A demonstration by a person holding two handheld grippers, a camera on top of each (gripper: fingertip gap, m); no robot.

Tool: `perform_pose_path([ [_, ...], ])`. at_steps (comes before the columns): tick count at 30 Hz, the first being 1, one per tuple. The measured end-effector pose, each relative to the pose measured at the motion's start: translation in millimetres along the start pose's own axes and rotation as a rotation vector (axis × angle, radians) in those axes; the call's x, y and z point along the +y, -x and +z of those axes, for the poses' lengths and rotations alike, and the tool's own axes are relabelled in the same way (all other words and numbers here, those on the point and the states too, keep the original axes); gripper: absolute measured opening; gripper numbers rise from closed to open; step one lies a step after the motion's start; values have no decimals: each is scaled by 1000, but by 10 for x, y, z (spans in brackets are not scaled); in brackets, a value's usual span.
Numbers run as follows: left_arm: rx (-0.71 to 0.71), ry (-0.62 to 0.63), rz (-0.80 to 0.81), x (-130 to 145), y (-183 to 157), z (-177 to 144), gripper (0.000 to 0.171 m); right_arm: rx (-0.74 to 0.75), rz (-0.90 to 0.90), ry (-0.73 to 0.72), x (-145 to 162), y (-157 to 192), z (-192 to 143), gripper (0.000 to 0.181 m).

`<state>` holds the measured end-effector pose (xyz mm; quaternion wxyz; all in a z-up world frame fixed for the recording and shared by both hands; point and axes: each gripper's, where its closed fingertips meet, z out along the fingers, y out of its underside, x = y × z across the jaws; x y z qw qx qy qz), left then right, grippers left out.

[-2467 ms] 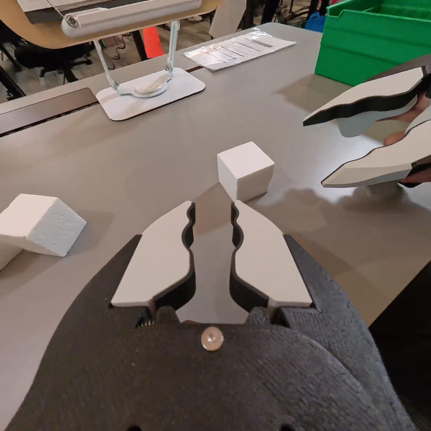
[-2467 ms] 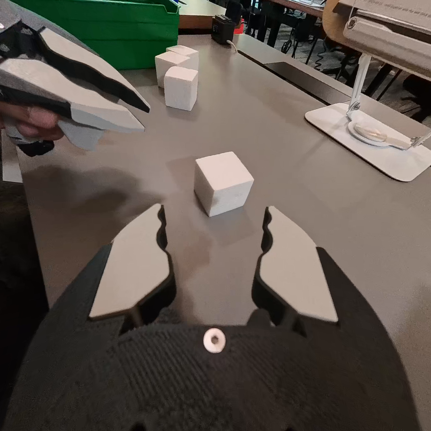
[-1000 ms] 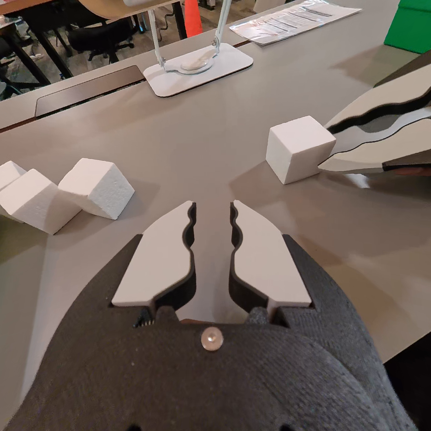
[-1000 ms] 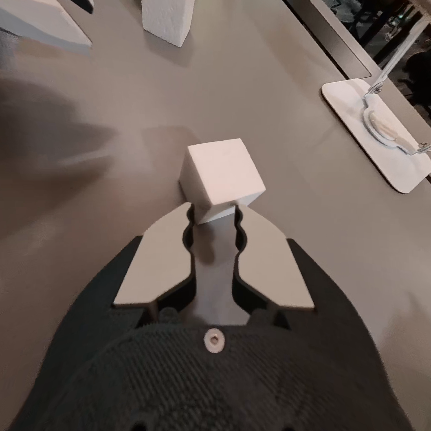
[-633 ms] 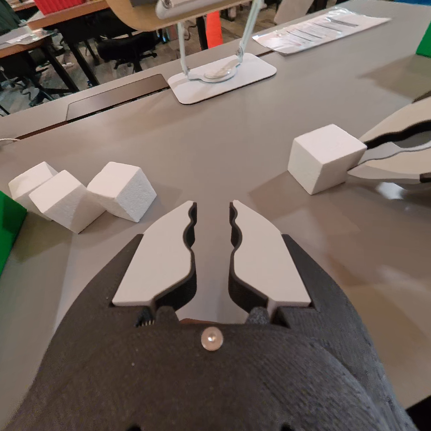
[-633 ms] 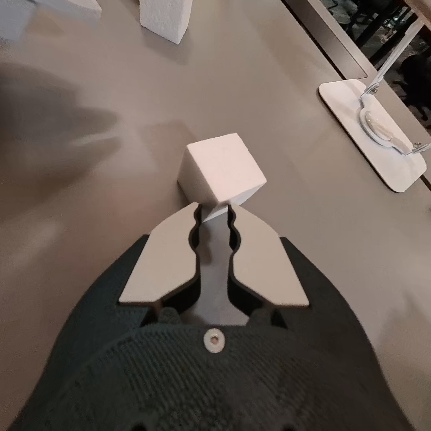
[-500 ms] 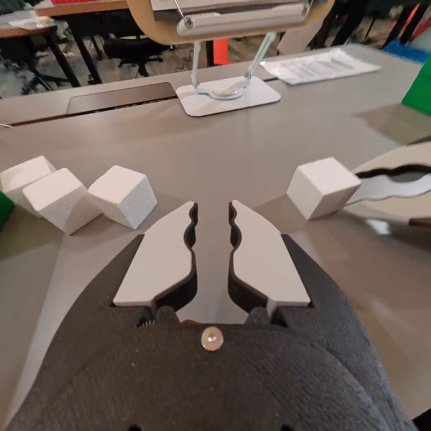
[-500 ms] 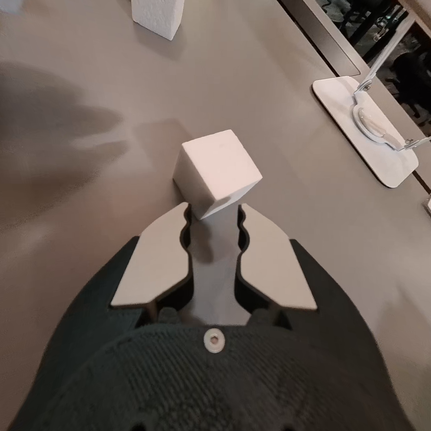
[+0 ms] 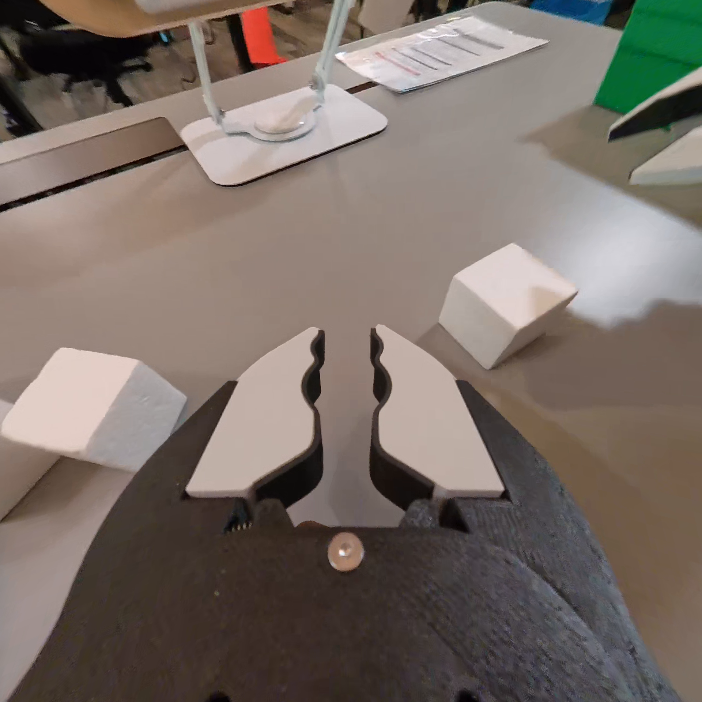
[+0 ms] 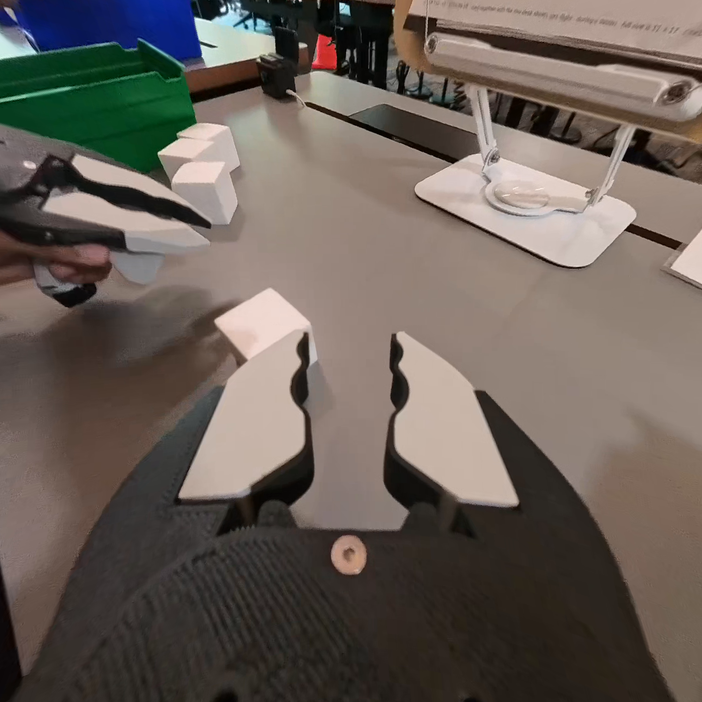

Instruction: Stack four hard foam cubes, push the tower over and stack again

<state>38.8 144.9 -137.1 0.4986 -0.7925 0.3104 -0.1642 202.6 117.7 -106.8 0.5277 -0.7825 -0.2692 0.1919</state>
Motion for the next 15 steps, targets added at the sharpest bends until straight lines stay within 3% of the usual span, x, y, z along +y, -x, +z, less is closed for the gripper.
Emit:
perform_pose_path([
  [5, 27, -68, -115, -77, 120, -52, 22, 47, -65, 0, 55, -82, -69, 40],
  [8, 52, -31, -137, -9, 208, 26, 15, 80, -124, -35, 41, -168, -63, 38],
  [12, 105, -110, -207, -263, 131, -68, 17, 49, -141, -71, -111, -115, -117, 43],
  [15, 83, -16, -170, -79, 20, -109, 28, 42, -112, -81, -21, -36, -210, 43],
])
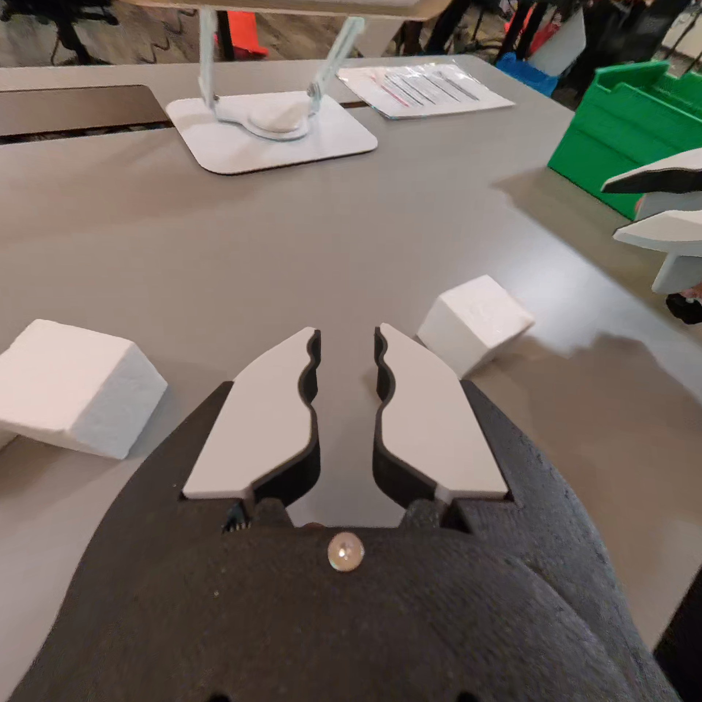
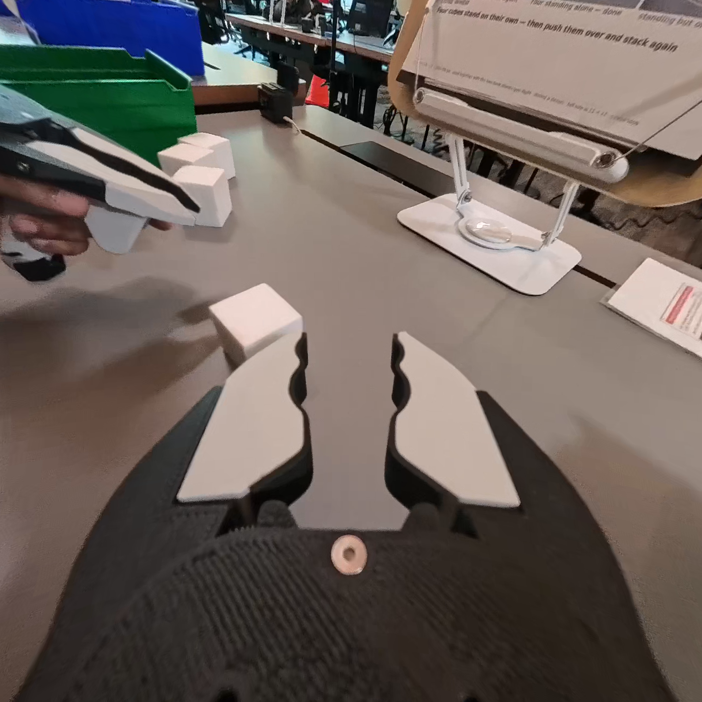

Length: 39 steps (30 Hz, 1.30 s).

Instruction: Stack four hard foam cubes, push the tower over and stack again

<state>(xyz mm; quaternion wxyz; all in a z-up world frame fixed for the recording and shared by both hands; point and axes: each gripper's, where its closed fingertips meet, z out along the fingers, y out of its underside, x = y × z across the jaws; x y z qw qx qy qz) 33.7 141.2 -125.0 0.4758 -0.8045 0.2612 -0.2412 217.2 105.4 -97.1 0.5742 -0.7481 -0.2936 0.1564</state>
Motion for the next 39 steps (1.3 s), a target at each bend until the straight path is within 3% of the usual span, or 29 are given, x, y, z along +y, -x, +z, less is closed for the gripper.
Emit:
perform_pose_path([
  [3, -30, -47, 110, 25, -72, -72, 27, -68, 65, -65, -18, 199, -57, 45],
  [5, -101, 12, 158, 221, 47, -72, 24, -66, 37, -67, -7, 270, -48, 43],
  [7, -69, 45, 123, 181, 9, -134, 35, -97, 30, -28, -187, 417, -70, 50],
  [10, -67, -56, 28, -83, 10, -363, 34, -90, 2, -62, -396, 568, -111, 53],
  [14, -135, -107, 5, -1, 265, -540, 29, -102, -60, -8, -203, 722, 70, 58],
  [17, -237, -19, 26, 179, 581, -599, 29, -113, -95, 31, -302, 988, 325, 76],
  [18, -252, 12, 15, 224, 637, -638, 30, -110, -86, 65, -340, 1094, 437, 77],
  [21, -301, -61, -29, 99, 780, -815, 27, -123, -92, 73, -579, 1447, 870, 72],
  [24, -470, -24, -89, 209, 1171, -967, 28, -97, -99, 57, -779, 1663, 1430, 74],
  [28, -642, 37, -62, 348, 1539, -1174, 32, -111, 25, 182, -664, 1849, 2097, 86],
  [34, -530, -39, -180, 300, 1523, -1056, 27, -117, 140, 237, -449, 1788, 2490, 78],
  [37, -522, -60, -163, 133, 1622, -909, 25, -143, 134, 267, -414, 1756, 2660, 74],
  [39, -480, -87, -195, -24, 1719, -759, 24, -196, 132, 286, -398, 1791, 2714, 54],
])
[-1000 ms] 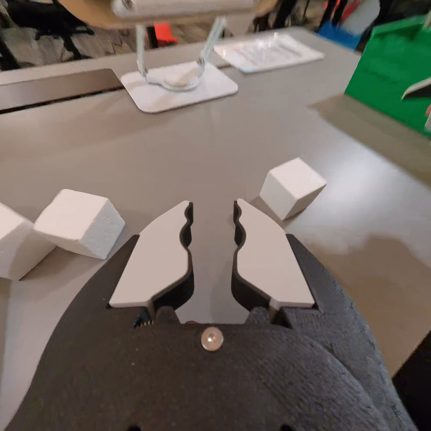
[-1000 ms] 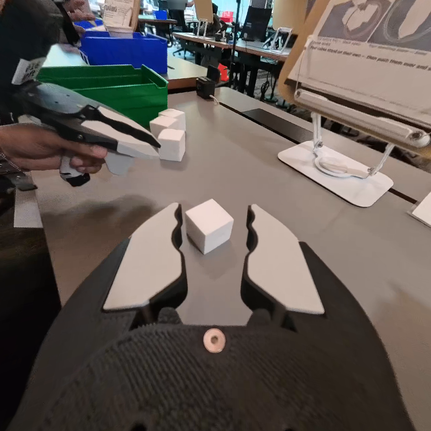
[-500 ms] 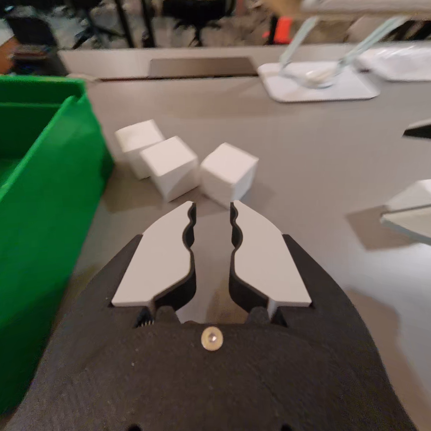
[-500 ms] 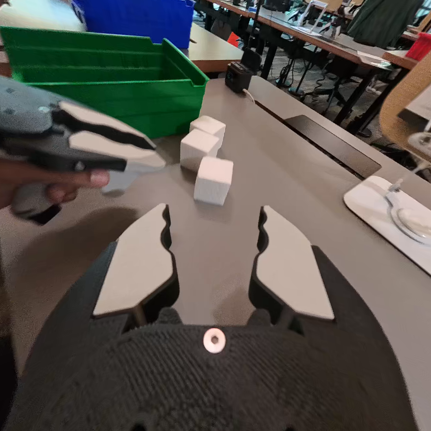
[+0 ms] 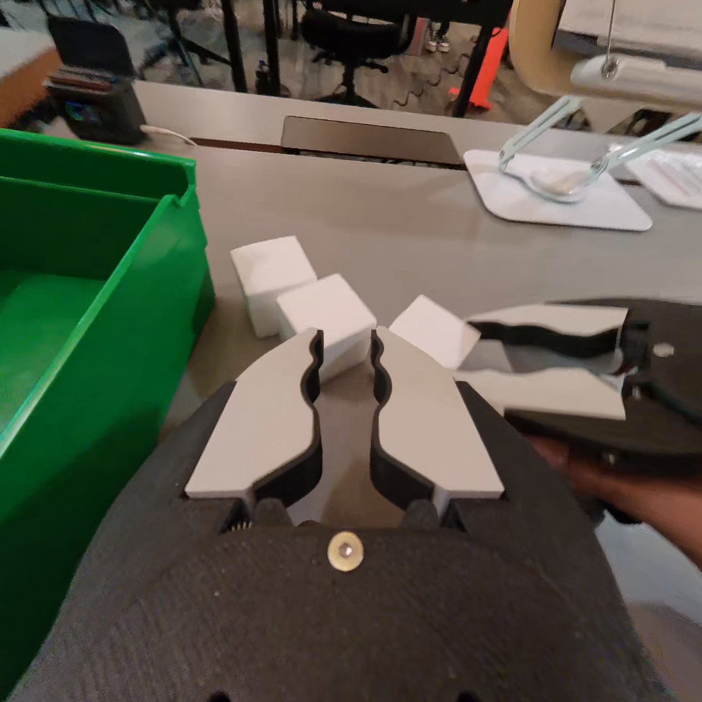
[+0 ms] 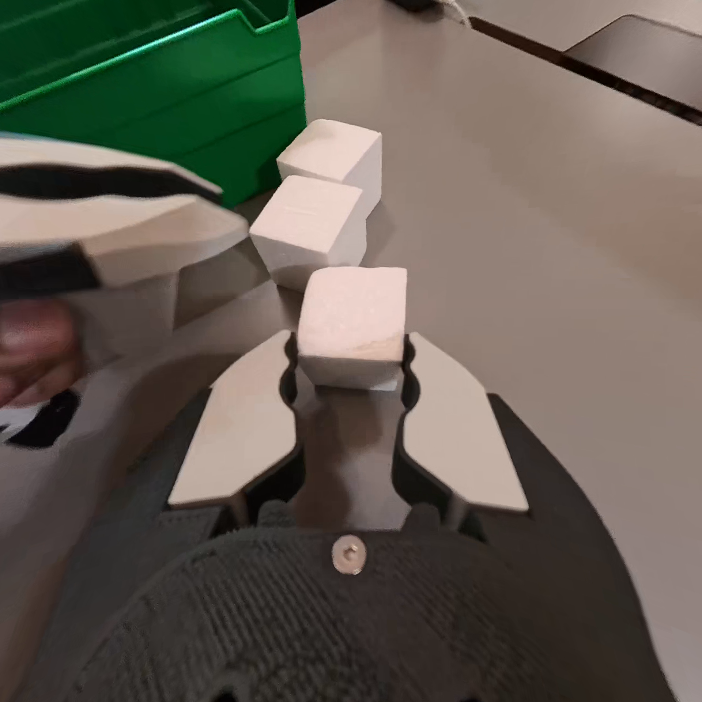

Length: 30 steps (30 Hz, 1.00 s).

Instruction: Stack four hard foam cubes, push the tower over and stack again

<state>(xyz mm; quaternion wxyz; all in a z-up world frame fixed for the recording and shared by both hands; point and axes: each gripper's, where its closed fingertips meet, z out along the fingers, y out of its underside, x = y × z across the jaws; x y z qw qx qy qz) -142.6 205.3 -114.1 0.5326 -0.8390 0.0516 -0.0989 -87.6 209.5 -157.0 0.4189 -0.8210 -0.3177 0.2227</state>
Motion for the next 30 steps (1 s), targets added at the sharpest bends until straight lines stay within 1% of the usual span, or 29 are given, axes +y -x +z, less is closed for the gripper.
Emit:
perform_pose_path([
  [2, 75, 11, -93, -114, 4, 144, 20, -60, 15, 13, -8, 62, -97, 53],
  [3, 117, -20, -148, -221, 12, 182, 16, -77, 14, 1, -38, 90, -214, 53],
  [5, 179, -100, -239, -464, 47, 201, 4, -110, -1, -67, -184, 153, -552, 53],
  [7, 207, -175, -252, -673, 41, 159, 1, -130, -57, -156, -402, 169, -988, 53],
  [8, 213, -192, -239, -738, 14, 133, 2, -118, -108, -204, -511, 131, -1236, 53],
  [9, 225, -195, -211, -773, -45, 105, 4, -96, -173, -244, -589, 67, -1484, 53],
  [10, 242, -189, -173, -773, -128, 78, 10, -76, -246, -273, -622, -5, -1720, 53],
  [11, 255, -181, -131, -739, -219, 55, 23, -65, -323, -287, -599, -80, -1929, 53],
  [12, 259, -184, -91, -689, -306, 32, 36, -68, -403, -289, -518, -155, -2103, 53],
  [14, 255, -206, -25, -559, -467, -6, 36, -104, -507, -274, -227, -323, -2355, 53],
  [15, 253, -193, -18, -484, -549, -9, 36, -106, -502, -255, -59, -448, -2447, 53],
  [17, 307, -141, -41, -329, -781, -50, 38, -89, -433, -236, 264, -714, -2595, 54],
  [18, 332, -121, -55, -252, -893, -83, 38, -99, -388, -277, 379, -797, -2662, 53],
  [19, 344, -109, -67, -181, -987, -112, 38, -144, -359, -320, 475, -827, -2713, 53],
  [20, 354, -95, -74, -110, -1076, -136, 38, -168, -338, -314, 570, -901, -2737, 53],
  [21, 364, -74, -68, -39, -1164, -153, 38, -158, -316, -292, 629, -1022, -2749, 53],
  [22, 370, -53, -51, 27, -1245, -163, 38, -171, -290, -306, 626, -1089, -2782, 53],
  [23, 376, -38, -24, 82, -1321, -170, 38, -207, -259, -352, 579, -1105, -2834, 53],
  [25, 384, -13, 65, 171, -1440, -166, 38, -296, -197, -414, 511, -1083, -2915, 53],
  [26, 384, -8, 109, 202, -1473, -156, 38, -322, -181, -404, 526, -1078, -2918, 53],
  [28, 400, -1, 142, 240, -1519, -122, 38, -312, -198, -360, 591, -1088, -2861, 53],
  [30, 458, 19, 75, 247, -1570, -81, 39, -309, -241, -344, 606, -1039, -2806, 53],
])
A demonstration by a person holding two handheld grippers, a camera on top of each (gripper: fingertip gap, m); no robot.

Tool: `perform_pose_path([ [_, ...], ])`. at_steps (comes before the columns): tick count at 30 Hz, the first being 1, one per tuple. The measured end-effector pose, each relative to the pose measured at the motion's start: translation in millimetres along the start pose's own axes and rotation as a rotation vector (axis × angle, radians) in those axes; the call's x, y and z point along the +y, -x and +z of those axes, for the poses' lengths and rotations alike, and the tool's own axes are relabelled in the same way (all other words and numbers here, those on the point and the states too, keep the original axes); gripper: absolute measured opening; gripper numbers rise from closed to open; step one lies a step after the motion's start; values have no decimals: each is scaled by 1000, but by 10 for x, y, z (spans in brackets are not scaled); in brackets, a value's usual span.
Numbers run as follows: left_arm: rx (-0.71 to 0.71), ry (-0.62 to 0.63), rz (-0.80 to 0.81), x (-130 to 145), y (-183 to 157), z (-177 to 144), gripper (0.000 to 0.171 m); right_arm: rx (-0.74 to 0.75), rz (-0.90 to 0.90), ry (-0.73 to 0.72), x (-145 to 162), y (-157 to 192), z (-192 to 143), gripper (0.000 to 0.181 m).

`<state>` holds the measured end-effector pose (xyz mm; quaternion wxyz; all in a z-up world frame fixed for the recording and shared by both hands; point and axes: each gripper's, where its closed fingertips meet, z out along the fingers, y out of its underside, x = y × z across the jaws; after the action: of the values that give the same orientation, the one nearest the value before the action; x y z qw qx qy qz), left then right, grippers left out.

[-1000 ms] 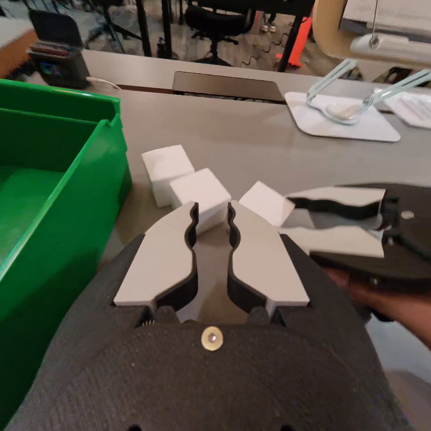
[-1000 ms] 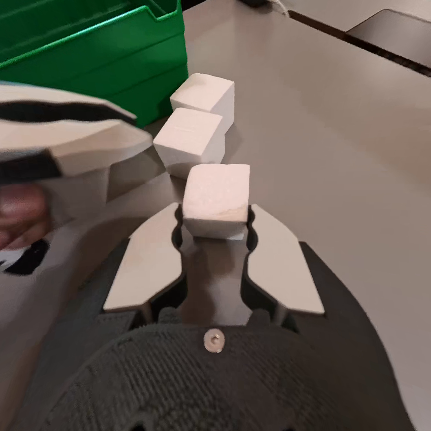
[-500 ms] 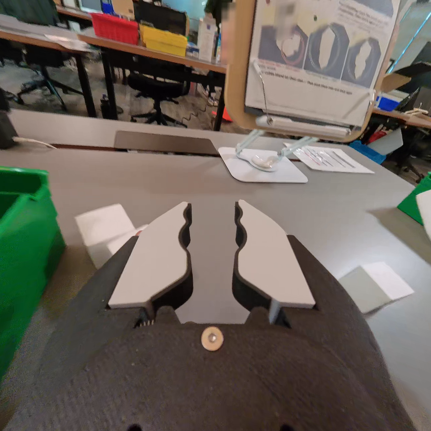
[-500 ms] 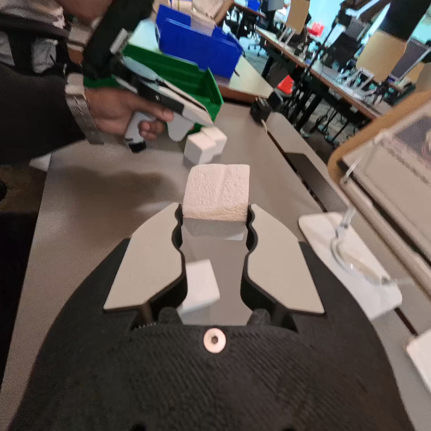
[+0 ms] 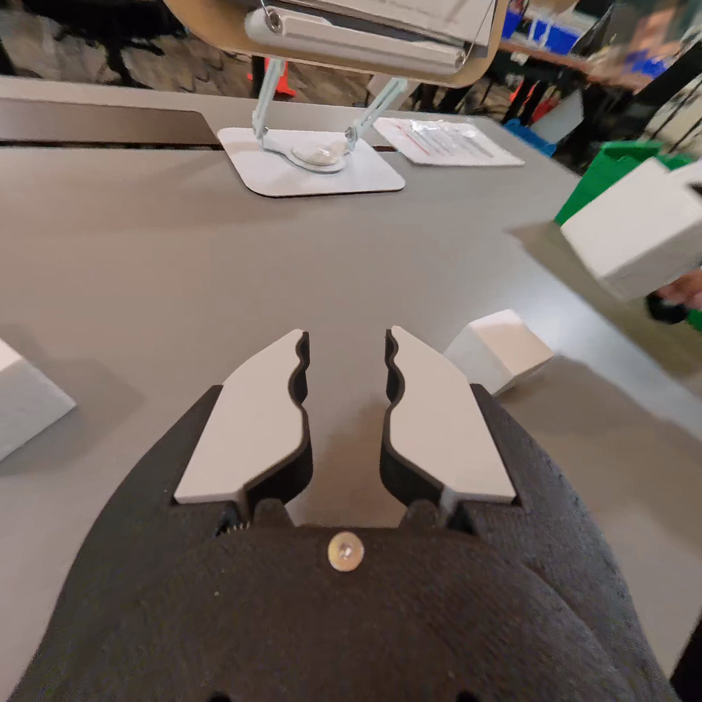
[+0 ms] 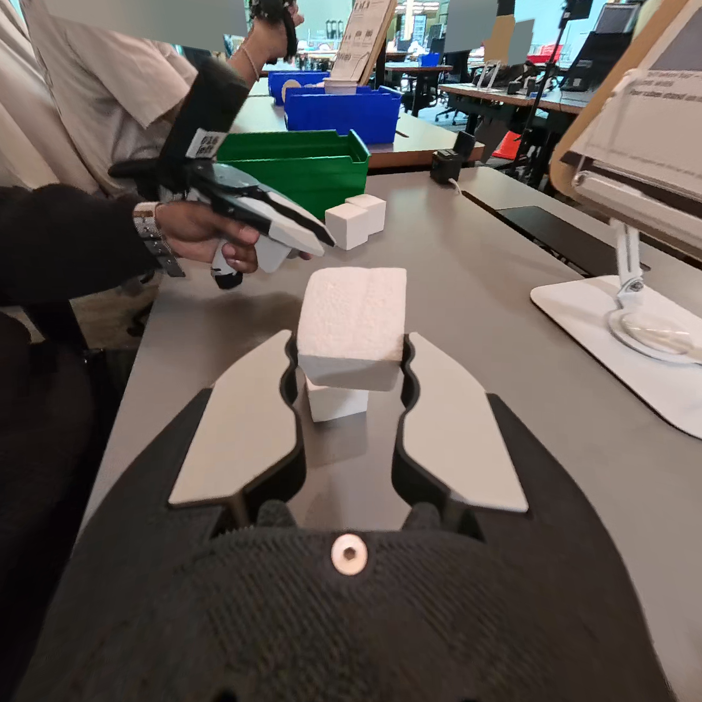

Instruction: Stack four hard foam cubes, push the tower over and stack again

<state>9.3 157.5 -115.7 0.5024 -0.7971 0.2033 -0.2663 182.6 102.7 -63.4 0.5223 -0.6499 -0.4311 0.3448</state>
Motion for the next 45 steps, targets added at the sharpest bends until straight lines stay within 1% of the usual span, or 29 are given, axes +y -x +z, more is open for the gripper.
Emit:
perform_pose_path([
  [3, 104, -19, -142, -69, -20, 70, 39, -38, -60, 19, 5, 57, 116, 53],
  [6, 115, -2, -188, -68, 90, 170, 38, -81, -71, 65, 70, 58, 232, 53],
  [10, 78, 25, -94, -33, 183, 204, 38, -108, -40, 105, 111, 79, 306, 53],
  [13, 70, 23, -45, -20, 129, 129, 37, -93, -55, 107, 117, 154, 302, 53],
  [17, 70, -11, -37, -39, 29, 19, 35, -55, -96, 129, 174, 229, 263, 53],
  [20, 55, 1, -20, -2, 13, 0, 35, -75, -88, 84, 135, 285, 235, 53],
  [23, 49, 4, -22, 9, 16, 13, 35, -69, -101, 46, 123, 248, 211, 53],
  [28, 41, 23, -25, 37, 64, 61, 36, -50, -108, 35, 139, 141, 212, 53],
  [33, 45, 13, -44, 20, 80, 41, 37, -44, -118, 31, 133, 147, 207, 53],
  [36, 43, 18, -28, 32, 67, 29, 37, -49, -118, 43, 142, 158, 222, 53],
  [39, 35, 20, -3, 39, 64, 30, 37, -77, -80, 88, 165, 176, 243, 53],
  [42, 31, 26, 13, 52, 79, 41, 37, -89, -88, 108, 161, 167, 267, 53],
  [45, 23, 34, 7, 72, 110, 37, 37, -114, -102, 155, 226, 194, 296, 53],
])
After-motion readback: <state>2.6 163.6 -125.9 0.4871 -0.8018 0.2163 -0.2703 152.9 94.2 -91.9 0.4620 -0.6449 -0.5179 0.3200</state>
